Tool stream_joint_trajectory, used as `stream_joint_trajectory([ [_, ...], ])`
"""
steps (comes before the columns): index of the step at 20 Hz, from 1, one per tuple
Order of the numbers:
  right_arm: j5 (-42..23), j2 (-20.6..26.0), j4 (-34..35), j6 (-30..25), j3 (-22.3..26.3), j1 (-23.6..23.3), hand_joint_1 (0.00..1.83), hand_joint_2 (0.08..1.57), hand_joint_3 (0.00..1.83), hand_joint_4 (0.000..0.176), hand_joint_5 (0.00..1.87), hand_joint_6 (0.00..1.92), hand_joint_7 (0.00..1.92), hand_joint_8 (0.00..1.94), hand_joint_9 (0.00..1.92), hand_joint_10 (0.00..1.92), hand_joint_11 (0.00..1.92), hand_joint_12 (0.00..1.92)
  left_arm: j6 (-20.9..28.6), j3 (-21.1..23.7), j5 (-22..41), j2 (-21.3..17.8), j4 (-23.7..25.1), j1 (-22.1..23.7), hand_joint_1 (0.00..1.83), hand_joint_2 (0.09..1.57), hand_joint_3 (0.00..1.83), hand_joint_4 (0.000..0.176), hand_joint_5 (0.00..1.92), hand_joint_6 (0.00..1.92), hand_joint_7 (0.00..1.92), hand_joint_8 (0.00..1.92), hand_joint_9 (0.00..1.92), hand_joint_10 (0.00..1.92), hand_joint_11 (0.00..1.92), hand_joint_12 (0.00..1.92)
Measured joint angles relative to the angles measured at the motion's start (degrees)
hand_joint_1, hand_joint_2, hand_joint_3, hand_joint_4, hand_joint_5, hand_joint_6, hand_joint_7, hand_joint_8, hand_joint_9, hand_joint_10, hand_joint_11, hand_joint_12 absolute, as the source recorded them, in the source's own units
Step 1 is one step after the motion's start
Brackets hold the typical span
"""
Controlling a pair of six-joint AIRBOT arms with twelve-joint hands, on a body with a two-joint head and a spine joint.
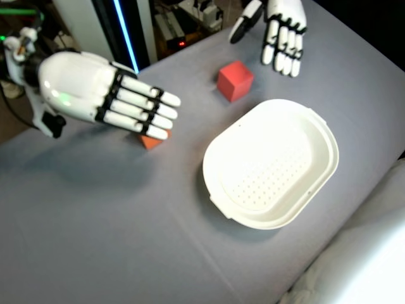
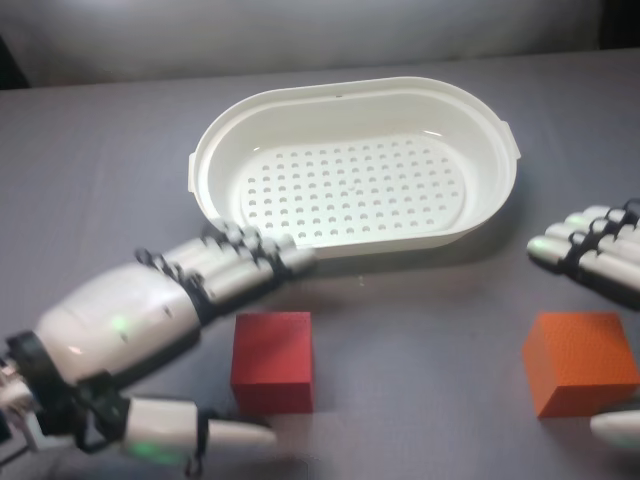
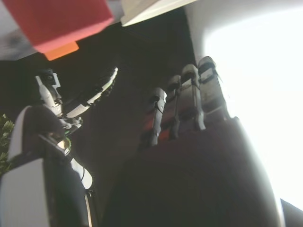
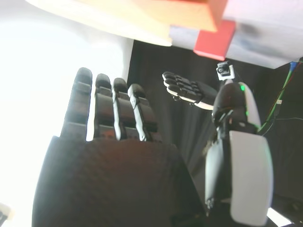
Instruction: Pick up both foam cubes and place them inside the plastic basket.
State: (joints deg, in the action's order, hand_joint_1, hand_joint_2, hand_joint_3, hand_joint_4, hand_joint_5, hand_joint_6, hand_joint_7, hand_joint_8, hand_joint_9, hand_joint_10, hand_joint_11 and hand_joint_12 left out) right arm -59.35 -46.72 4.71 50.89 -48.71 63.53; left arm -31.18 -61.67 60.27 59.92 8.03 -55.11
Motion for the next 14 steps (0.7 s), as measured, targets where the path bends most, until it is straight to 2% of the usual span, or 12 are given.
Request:
stream_joint_trajectory([
  [1,1.22,-0.81,0.11,-0.04,-0.66,0.0,0.62,1.03,0.0,0.0,0.0,0.0,0.0,0.0,0.0,0.0,0.0,0.0,0.24,-0.48,-1.49,0.7,0.48,0.0,0.61,0.98,0.0,0.035,0.0,0.0,0.0,0.0,0.08,0.02,0.0,0.59],
  [2,2.16,-1.46,0.57,-0.02,-1.2,0.0,0.65,1.02,0.0,0.0,0.0,0.0,0.0,0.0,0.0,0.0,0.0,0.0,0.24,-0.96,-2.4,1.4,0.39,0.17,0.63,0.99,0.0,0.036,0.0,0.0,0.0,0.0,0.09,0.02,0.0,0.67],
  [4,3.91,-2.69,1.51,0.0,-2.43,-0.11,0.68,1.04,0.0,0.0,0.0,0.0,0.0,0.0,0.0,0.0,0.0,0.0,0.24,-2.16,-4.17,2.54,-0.04,0.76,0.71,0.96,0.0,0.034,0.0,0.0,0.0,0.0,0.11,0.02,0.0,0.64],
  [6,5.6,-3.72,2.38,0.11,-3.52,-0.96,0.72,1.08,0.01,0.0,0.0,0.0,0.04,0.01,0.07,0.03,0.03,0.02,0.22,-2.93,-5.33,3.52,-0.28,1.88,0.79,0.98,0.0,0.039,0.0,0.0,0.02,0.0,0.15,0.03,0.0,0.8],
  [7,6.32,-4.33,2.38,0.15,-4.15,-1.49,0.75,1.14,0.0,0.0,0.0,0.0,0.17,0.0,0.17,0.04,0.01,0.44,0.15,-3.67,-5.4,4.26,0.0,2.4,0.85,1.0,0.0,0.023,0.02,0.0,0.09,0.02,0.21,0.05,0.0,1.0],
  [8,6.88,-5.03,2.36,0.15,-4.72,-1.81,0.97,1.17,0.0,0.0,0.45,0.09,0.63,0.11,0.49,0.36,0.14,1.15,0.24,-3.98,-5.4,4.63,-0.02,2.86,0.96,1.11,0.01,0.0,0.23,0.04,0.37,0.07,0.43,0.17,0.0,1.36],
  [9,7.67,-5.79,2.62,0.09,-5.27,-2.21,1.28,1.17,0.0,0.0,0.71,0.87,0.88,0.92,0.75,1.19,0.56,1.46,1.05,-4.59,-5.29,5.16,0.15,3.3,1.17,1.19,0.0,0.0,0.58,1.02,0.8,1.04,0.78,0.86,0.51,1.65],
  [10,7.8,-6.32,2.82,-0.48,-5.7,-2.51,1.34,1.19,0.0,0.0,0.72,1.07,0.87,1.19,0.78,1.43,0.69,1.54,1.33,-4.94,-5.29,5.55,-0.04,3.52,1.21,1.22,0.0,0.0,0.69,1.12,0.84,1.4,0.92,1.34,0.8,1.76],
  [11,7.37,-6.27,2.93,-0.57,-5.68,-2.73,1.36,1.19,0.0,0.0,0.71,1.14,0.86,1.23,0.84,1.47,0.72,1.58,1.46,-4.94,-4.83,5.57,-0.13,3.52,1.22,1.23,0.0,0.0,0.75,1.08,0.82,1.51,0.98,1.46,0.96,1.73],
  [12,6.73,-6.23,2.84,-0.7,-5.68,-2.8,1.34,1.23,0.01,0.0,0.65,1.27,0.79,1.32,0.76,1.54,0.63,1.59,1.75,-4.92,-4.37,5.55,-0.5,3.5,1.21,1.25,0.0,0.0,0.71,1.12,0.78,1.61,0.95,1.6,0.92,1.79],
  [13,6.71,-6.23,2.89,-0.7,-5.66,-2.86,1.34,1.23,0.0,0.0,0.64,1.29,0.78,1.32,0.75,1.55,0.61,1.59,1.7,-4.87,-4.22,5.49,-0.57,3.5,1.22,1.25,0.0,0.0,0.71,1.12,0.79,1.58,0.91,1.59,0.85,1.78],
  [14,6.71,-6.1,2.62,-0.66,-5.55,-2.99,1.34,1.24,0.0,0.0,0.63,1.3,0.77,1.33,0.74,1.57,0.61,1.6,1.09,-4.13,-4.26,5.14,-0.87,3.52,1.33,1.21,0.0,0.0,0.71,1.07,0.79,1.4,0.87,1.55,0.77,1.69],
])
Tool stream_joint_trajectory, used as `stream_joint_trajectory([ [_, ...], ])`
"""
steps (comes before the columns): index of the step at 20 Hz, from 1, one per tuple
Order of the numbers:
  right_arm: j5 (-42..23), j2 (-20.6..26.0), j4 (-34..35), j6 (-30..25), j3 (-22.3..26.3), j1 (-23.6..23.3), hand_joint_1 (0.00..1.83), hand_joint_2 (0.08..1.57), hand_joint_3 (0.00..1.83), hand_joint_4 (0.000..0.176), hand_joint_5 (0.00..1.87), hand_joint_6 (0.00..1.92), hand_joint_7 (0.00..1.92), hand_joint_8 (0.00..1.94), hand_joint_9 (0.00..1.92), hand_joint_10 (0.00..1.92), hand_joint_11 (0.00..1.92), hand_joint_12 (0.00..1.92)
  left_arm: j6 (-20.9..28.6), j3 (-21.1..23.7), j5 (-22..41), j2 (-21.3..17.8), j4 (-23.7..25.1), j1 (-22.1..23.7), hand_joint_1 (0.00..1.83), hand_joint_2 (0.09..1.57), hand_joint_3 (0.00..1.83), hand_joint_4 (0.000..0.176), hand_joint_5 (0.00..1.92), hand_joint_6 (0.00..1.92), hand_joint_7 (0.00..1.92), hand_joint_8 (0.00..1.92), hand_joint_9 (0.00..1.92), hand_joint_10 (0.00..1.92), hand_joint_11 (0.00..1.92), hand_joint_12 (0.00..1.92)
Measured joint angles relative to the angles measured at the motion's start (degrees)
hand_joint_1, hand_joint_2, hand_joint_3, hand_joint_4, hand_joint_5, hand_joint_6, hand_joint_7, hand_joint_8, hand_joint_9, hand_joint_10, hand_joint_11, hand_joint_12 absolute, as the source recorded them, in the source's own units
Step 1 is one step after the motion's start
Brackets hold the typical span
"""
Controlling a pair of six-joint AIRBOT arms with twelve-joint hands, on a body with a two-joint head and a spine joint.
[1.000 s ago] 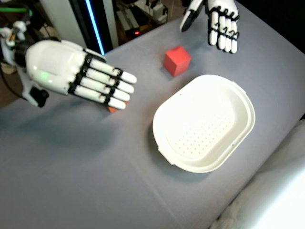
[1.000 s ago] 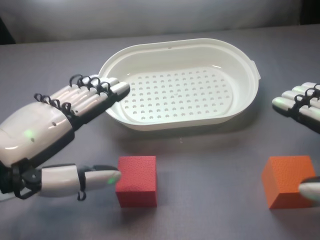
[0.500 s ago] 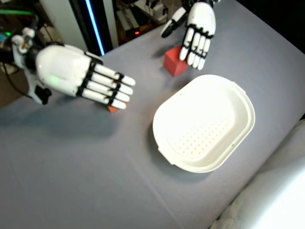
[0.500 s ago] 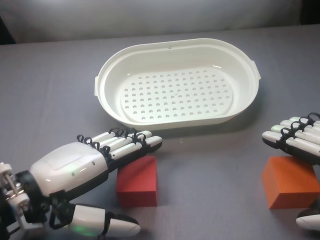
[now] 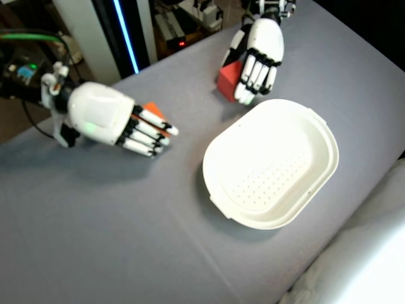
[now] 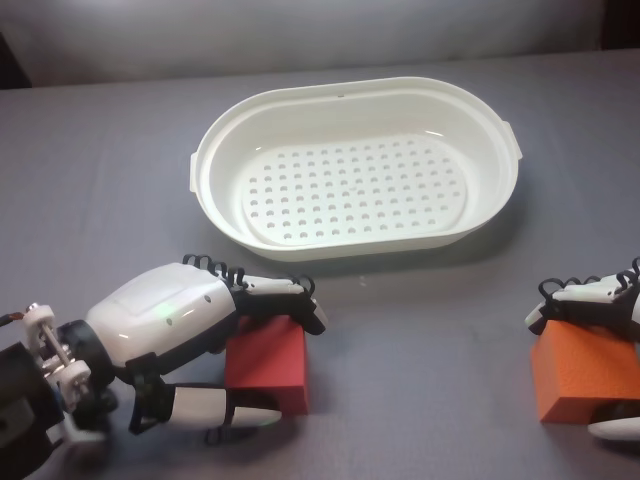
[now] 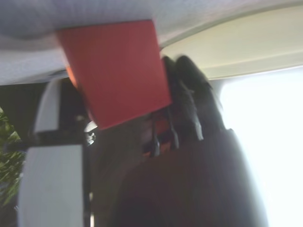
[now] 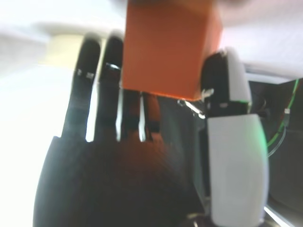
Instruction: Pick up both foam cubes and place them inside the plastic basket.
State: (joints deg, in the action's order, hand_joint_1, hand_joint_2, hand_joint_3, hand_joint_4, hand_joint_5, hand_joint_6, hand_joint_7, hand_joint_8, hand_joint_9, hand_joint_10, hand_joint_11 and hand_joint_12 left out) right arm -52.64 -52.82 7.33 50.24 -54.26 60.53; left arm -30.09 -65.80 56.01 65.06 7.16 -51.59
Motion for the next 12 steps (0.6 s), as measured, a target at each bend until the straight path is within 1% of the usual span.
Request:
stream_joint_trajectory([
  [1,0.2,0.48,-0.55,0.31,0.44,-0.39,1.34,1.25,0.0,0.0,0.61,1.37,0.74,1.35,0.74,1.57,0.59,1.63,-1.42,0.68,-0.04,-0.7,0.48,0.09,1.35,1.2,0.0,0.0,0.72,1.07,0.8,1.34,0.87,1.52,0.76,1.66],
  [2,-0.15,1.05,-1.01,0.59,0.79,-0.39,1.33,1.24,0.0,0.0,0.61,1.34,0.75,1.36,0.78,1.57,0.58,1.66,-1.53,0.92,0.09,-1.33,1.46,0.17,1.25,1.23,0.0,0.0,0.72,1.12,0.81,1.49,0.86,1.53,0.82,1.72],
  [3,-0.66,1.64,-1.4,0.61,1.09,-0.52,1.34,1.24,0.0,0.0,0.61,1.29,0.78,1.35,0.78,1.58,0.6,1.68,-1.53,1.14,0.2,-1.7,1.79,0.5,1.22,1.25,0.01,0.0,0.69,1.18,0.79,1.57,0.82,1.58,0.81,1.79],
  [4,-1.22,2.43,-1.6,0.66,1.27,-1.88,1.34,1.23,0.0,0.0,0.62,1.28,0.78,1.34,0.82,1.53,0.64,1.64,-1.79,1.22,1.01,-2.49,1.42,1.4,1.31,1.25,0.0,0.0,0.67,1.26,0.69,1.45,0.77,1.6,0.71,1.72],
  [5,-2.08,2.64,-1.51,0.76,1.25,-2.8,1.34,1.24,0.0,0.0,0.61,1.34,0.76,1.35,0.76,1.53,0.58,1.61,-2.25,1.22,1.88,-2.99,1.16,1.88,1.33,1.25,0.0,0.0,0.64,1.31,0.68,1.39,0.78,1.58,0.7,1.65],
  [6,-3.19,2.73,-1.81,1.31,0.39,-5.73,1.34,1.23,0.0,0.0,0.63,1.35,0.78,1.31,0.76,1.5,0.57,1.58,-3.34,0.76,3.39,-3.56,0.28,3.91,1.33,1.23,0.0,0.0,0.64,1.29,0.74,1.32,0.84,1.52,0.72,1.6],
  [7,-3.3,2.73,-1.86,1.33,-0.02,-6.84,1.34,1.23,0.0,0.0,0.64,1.35,0.77,1.32,0.76,1.51,0.55,1.6,-3.63,0.2,3.78,-3.5,0.09,4.79,1.24,1.23,0.0,0.0,0.7,1.17,0.81,1.48,0.88,1.54,0.83,1.68],
  [8,-3.61,2.56,-1.9,1.53,-0.92,-8.83,1.34,1.23,0.0,0.0,0.64,1.36,0.77,1.32,0.75,1.51,0.54,1.61,-3.98,-0.94,4.07,-3.34,-0.48,6.38,1.21,1.25,0.0,0.0,0.7,1.14,0.77,1.6,0.87,1.7,0.86,1.83],
  [9,-3.43,1.86,-1.68,2.32,-2.36,-11.32,1.34,1.24,0.0,0.0,0.62,1.34,0.75,1.35,0.75,1.54,0.59,1.63,-4.83,-2.34,3.67,-2.82,-1.97,7.96,1.22,1.23,0.0,0.0,0.73,1.15,0.82,1.51,0.83,1.58,0.8,1.76],
  [10,-2.67,0.92,-1.53,2.4,-3.61,-13.53,1.33,1.25,0.0,0.0,0.6,1.37,0.74,1.37,0.74,1.55,0.58,1.61,-5.31,-3.23,3.06,-2.36,-3.61,9.16,1.33,1.2,0.0,0.0,0.72,1.16,0.81,1.3,0.87,1.49,0.79,1.61],
  [11,-1.36,-0.74,-1.31,2.4,-5.66,-16.31,1.33,1.25,0.0,0.0,0.6,1.38,0.72,1.38,0.74,1.54,0.58,1.58,-5.81,-4.76,2.25,-1.53,-4.96,10.64,1.35,1.19,0.0,0.0,0.73,1.15,0.82,1.25,0.87,1.47,0.77,1.55],
  [12,-0.02,-2.05,-1.33,2.43,-7.39,-18.25,1.33,1.25,0.0,0.0,0.58,1.38,0.71,1.39,0.76,1.54,0.64,1.57,-5.9,-6.4,1.46,-0.44,-6.03,11.96,1.35,1.18,0.0,0.0,0.76,1.13,0.85,1.19,0.88,1.45,0.77,1.57],
])
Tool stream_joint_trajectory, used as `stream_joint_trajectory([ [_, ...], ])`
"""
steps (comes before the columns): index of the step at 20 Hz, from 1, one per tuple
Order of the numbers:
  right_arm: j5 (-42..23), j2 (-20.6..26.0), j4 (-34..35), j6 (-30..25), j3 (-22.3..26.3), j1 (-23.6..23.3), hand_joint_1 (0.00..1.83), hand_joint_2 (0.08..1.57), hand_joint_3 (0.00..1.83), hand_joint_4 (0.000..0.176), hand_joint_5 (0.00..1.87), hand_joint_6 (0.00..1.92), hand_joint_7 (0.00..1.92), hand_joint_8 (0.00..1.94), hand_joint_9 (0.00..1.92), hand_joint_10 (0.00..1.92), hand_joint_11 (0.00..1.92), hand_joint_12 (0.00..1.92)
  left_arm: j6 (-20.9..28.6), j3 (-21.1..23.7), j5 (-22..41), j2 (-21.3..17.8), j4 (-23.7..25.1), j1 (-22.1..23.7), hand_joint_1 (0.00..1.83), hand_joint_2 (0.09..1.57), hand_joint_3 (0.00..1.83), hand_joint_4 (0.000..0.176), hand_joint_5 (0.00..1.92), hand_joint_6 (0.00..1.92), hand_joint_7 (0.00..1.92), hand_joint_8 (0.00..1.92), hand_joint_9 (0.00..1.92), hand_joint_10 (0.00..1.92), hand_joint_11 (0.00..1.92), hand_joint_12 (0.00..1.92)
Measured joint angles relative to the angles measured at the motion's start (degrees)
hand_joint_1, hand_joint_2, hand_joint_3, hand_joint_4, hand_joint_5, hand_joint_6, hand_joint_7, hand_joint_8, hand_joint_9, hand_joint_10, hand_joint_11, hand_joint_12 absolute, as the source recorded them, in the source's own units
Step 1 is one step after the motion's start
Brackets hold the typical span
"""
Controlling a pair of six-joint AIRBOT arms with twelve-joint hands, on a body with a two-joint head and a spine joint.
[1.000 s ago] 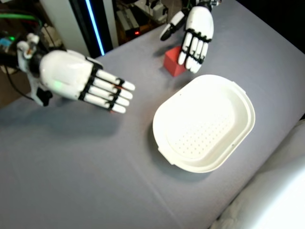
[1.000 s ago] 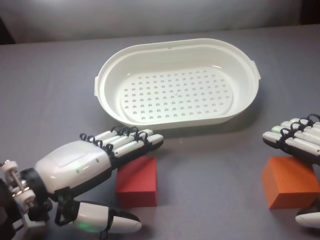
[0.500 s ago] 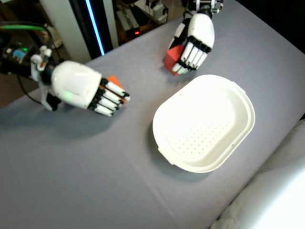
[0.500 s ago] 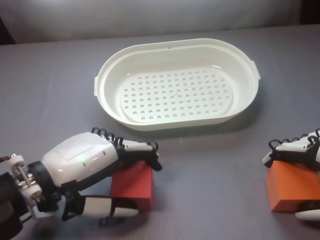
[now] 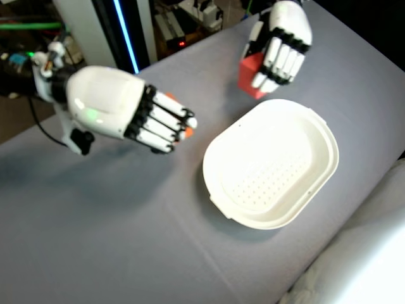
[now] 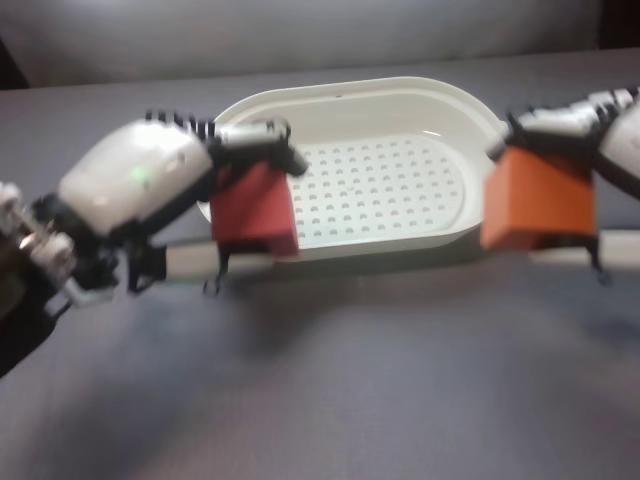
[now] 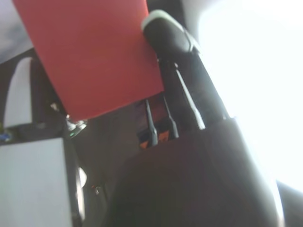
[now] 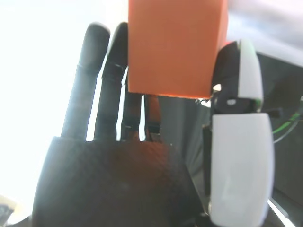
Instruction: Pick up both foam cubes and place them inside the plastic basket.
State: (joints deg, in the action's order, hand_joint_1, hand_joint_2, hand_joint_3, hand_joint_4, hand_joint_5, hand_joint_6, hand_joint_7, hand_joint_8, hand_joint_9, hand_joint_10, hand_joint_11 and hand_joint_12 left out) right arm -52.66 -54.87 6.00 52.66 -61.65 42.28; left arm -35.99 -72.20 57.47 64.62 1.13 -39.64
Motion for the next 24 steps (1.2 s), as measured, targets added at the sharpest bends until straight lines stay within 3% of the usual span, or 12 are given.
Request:
stream_joint_trajectory([
  [2,4.22,-4.31,0.68,-0.02,-4.61,-4.63,1.33,1.27,0.0,0.0,0.56,1.37,0.71,1.46,0.71,1.61,0.63,1.65,0.02,-4.33,-4.15,2.62,-2.1,3.23,1.36,1.19,0.0,0.0,0.69,1.24,0.85,1.19,0.83,1.44,0.75,1.5],
  [4,7.87,-7.87,2.19,-0.04,-8.79,-7.1,1.33,1.26,0.0,0.0,0.59,1.31,0.71,1.47,0.75,1.62,0.61,1.74,-0.02,-8.02,-8.74,5.16,-2.86,6.25,1.37,1.16,0.0,0.0,0.81,0.97,0.92,1.18,0.86,1.46,0.68,1.65],
  [7,14.91,-13.27,4.07,-0.44,-15.52,-9.66,1.15,1.33,0.01,0.0,0.48,1.53,0.69,1.6,0.59,1.5,0.49,1.79,-0.02,-12.57,-13.86,8.79,-5.14,7.87,1.22,1.22,0.0,0.0,0.68,1.2,0.87,1.39,0.81,1.46,0.75,1.86],
  [8,17.68,-15.23,4.7,-2.29,-18.32,-10.27,0.76,1.35,0.01,0.0,0.31,1.06,0.45,1.2,0.42,1.33,0.3,1.78,0.0,-13.51,-16.52,9.64,-6.27,7.82,1.18,1.26,0.01,0.0,0.6,1.37,0.82,1.42,0.69,1.37,0.65,1.84],
  [9,19.26,-16.0,4.7,-2.71,-19.58,-10.67,0.39,1.34,0.0,0.0,0.11,0.68,0.21,0.69,0.17,1.04,0.06,1.65,-0.2,-13.81,-17.75,10.21,-6.82,7.67,1.01,1.21,0.0,0.0,0.37,0.81,0.46,0.88,0.44,1.21,0.4,1.82],
  [10,20.98,-16.76,4.59,-2.49,-20.72,-11.02,0.16,1.28,0.0,0.031,0.02,0.15,0.04,0.19,0.03,0.61,0.01,1.4,-0.74,-14.29,-19.06,10.64,-6.84,7.65,0.86,1.2,0.0,0.0,0.22,0.45,0.25,0.42,0.17,0.92,0.08,1.71],
  [12,23.41,-17.44,5.14,-2.54,-21.35,-11.04,0.07,1.2,0.0,0.07,0.0,0.0,0.0,0.01,0.0,0.11,0.0,0.92,-1.55,-14.4,-20.26,10.73,-7.69,7.67,0.69,1.17,0.0,0.022,0.09,0.11,0.12,0.05,0.01,0.34,0.0,1.25],
  [15,24.09,-17.53,4.92,-2.51,-21.29,-11.04,0.11,1.1,0.0,0.122,0.0,0.0,0.0,0.0,0.0,0.0,0.0,0.57,-2.05,-14.23,-20.24,10.62,-8.0,7.65,0.47,1.13,0.0,0.094,0.0,0.0,0.0,0.0,0.0,0.0,0.0,0.91],
  [16,24.06,-17.49,5.11,-2.49,-20.96,-11.04,0.14,1.08,0.0,0.144,0.0,0.0,0.0,0.0,0.0,0.0,0.0,0.43,-2.8,-13.49,-20.22,10.1,-8.15,7.58,0.45,1.11,0.0,0.113,0.0,0.0,0.0,0.0,0.0,0.0,0.0,0.69],
  [17,24.04,-17.33,5.31,-2.45,-20.52,-11.04,0.16,1.06,0.0,0.168,0.0,0.0,0.0,0.0,0.0,0.0,0.0,0.28,-3.06,-12.98,-19.71,9.73,-8.22,7.34,0.43,1.08,0.0,0.131,0.0,0.0,0.0,0.0,0.0,0.0,0.0,0.14],
  [22,17.9,-11.23,4.02,-2.25,-11.19,-10.64,0.03,1.11,0.03,0.151,0.0,0.0,0.0,0.0,0.0,0.0,0.0,0.0,-3.34,-5.7,-10.38,3.32,-9.22,3.19,0.33,1.09,0.01,0.126,0.0,0.0,0.0,0.0,0.0,0.0,0.0,0.0],
  [24,10.19,-7.13,3.78,-2.25,-6.43,-7.78,0.04,1.22,0.03,0.125,0.0,0.0,0.0,0.0,0.0,0.0,0.0,0.0,-2.6,-2.32,-2.89,0.22,-9.7,-0.66,0.3,1.2,0.02,0.087,0.0,0.0,0.0,0.0,0.0,0.0,0.0,0.0],
])
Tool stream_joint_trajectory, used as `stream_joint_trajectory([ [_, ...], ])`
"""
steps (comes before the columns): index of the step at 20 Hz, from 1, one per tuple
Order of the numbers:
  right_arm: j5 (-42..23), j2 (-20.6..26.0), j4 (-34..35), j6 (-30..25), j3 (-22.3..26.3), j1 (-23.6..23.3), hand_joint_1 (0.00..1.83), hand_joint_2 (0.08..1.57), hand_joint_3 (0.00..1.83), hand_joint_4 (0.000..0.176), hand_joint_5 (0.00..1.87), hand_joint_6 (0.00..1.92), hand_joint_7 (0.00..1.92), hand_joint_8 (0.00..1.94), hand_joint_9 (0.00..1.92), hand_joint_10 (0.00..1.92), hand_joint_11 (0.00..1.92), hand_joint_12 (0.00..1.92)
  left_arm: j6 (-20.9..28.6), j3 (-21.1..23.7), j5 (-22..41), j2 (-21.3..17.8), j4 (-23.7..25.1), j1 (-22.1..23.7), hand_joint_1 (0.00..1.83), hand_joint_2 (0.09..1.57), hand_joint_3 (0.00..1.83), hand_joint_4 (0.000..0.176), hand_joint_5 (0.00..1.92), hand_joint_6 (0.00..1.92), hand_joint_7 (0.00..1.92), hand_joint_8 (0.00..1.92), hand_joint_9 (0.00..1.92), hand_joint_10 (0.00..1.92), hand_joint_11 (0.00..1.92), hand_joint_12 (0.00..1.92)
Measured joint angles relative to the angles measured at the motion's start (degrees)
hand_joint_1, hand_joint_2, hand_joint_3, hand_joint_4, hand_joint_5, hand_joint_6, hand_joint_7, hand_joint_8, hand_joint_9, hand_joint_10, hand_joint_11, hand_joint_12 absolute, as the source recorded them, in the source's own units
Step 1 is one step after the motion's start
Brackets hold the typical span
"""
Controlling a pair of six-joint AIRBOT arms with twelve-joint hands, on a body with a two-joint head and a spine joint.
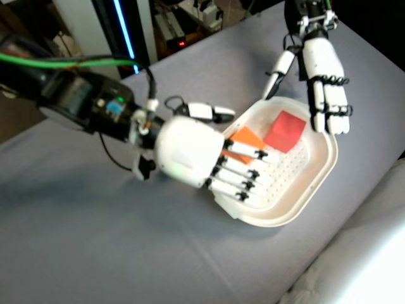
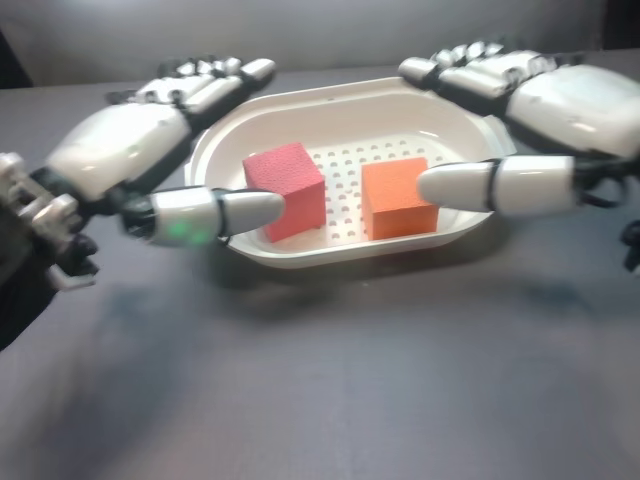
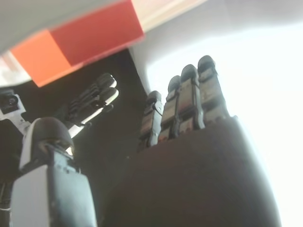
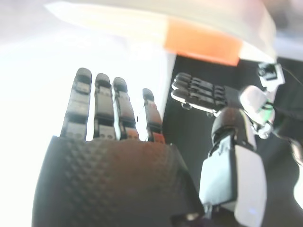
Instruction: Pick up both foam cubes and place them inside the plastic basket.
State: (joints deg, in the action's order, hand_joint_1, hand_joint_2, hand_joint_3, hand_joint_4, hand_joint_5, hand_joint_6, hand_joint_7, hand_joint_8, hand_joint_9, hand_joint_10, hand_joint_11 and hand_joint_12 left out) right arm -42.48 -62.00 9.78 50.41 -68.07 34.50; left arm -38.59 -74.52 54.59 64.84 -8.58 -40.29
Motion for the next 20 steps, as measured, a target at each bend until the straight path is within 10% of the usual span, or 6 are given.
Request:
stream_joint_trajectory([
  [5,-19.1,9.77,1.77,0.2,10.51,11.91,0.2,1.29,0.01,0.02,0.0,0.0,0.0,0.0,0.0,0.0,0.0,0.0,2.54,7.04,19.39,-4.33,-3.87,-9.81,0.48,1.39,0.0,0.078,0.0,0.0,0.0,0.0,0.01,0.0,0.0,0.33],
  [7,-26.77,11.74,3.19,0.17,12.81,15.56,0.35,1.27,0.0,0.103,0.0,0.0,0.0,0.0,0.0,0.0,0.0,0.0,3.41,8.31,25.0,-4.98,-3.91,-11.96,0.51,1.38,0.0,0.119,0.0,0.0,0.0,0.0,0.04,0.01,0.0,0.82],
  [13,-45.64,17.62,3.08,0.2,17.16,20.09,0.33,1.21,0.0,0.085,0.0,0.0,0.0,0.0,0.01,0.0,0.03,0.02,3.39,11.74,37.81,-10.19,-2.78,-13.35,0.6,1.34,0.0,0.101,0.0,0.0,0.0,0.0,0.0,0.0,0.0,0.25],
  [15,-49.64,19.37,1.6,0.24,18.03,20.7,0.17,1.23,0.01,0.048,0.0,0.0,0.0,0.0,0.03,0.0,0.0,0.21,2.29,12.48,37.38,-11.28,-0.26,-10.29,0.7,1.44,0.03,0.021,0.34,1.52,0.26,0.07,0.31,0.14,0.0,1.01],
  [16,-50.6,20.02,0.68,0.2,18.34,20.7,0.19,1.23,0.0,0.029,0.0,0.0,0.0,0.0,0.09,0.01,0.0,0.32,1.53,12.59,37.68,-12.09,1.44,-9.07,0.66,1.44,0.01,0.13,0.4,1.75,0.36,0.05,0.36,0.12,0.0,1.06],
  [20,-51.95,22.82,-0.83,0.63,18.64,20.7,0.49,1.22,0.0,0.114,0.14,0.03,0.22,0.02,0.25,0.03,0.0,0.07,-0.85,13.9,38.62,-15.69,6.27,-6.88,0.82,1.32,0.0,0.159,0.6,1.56,0.58,0.18,0.36,0.33,0.0,0.88],
])
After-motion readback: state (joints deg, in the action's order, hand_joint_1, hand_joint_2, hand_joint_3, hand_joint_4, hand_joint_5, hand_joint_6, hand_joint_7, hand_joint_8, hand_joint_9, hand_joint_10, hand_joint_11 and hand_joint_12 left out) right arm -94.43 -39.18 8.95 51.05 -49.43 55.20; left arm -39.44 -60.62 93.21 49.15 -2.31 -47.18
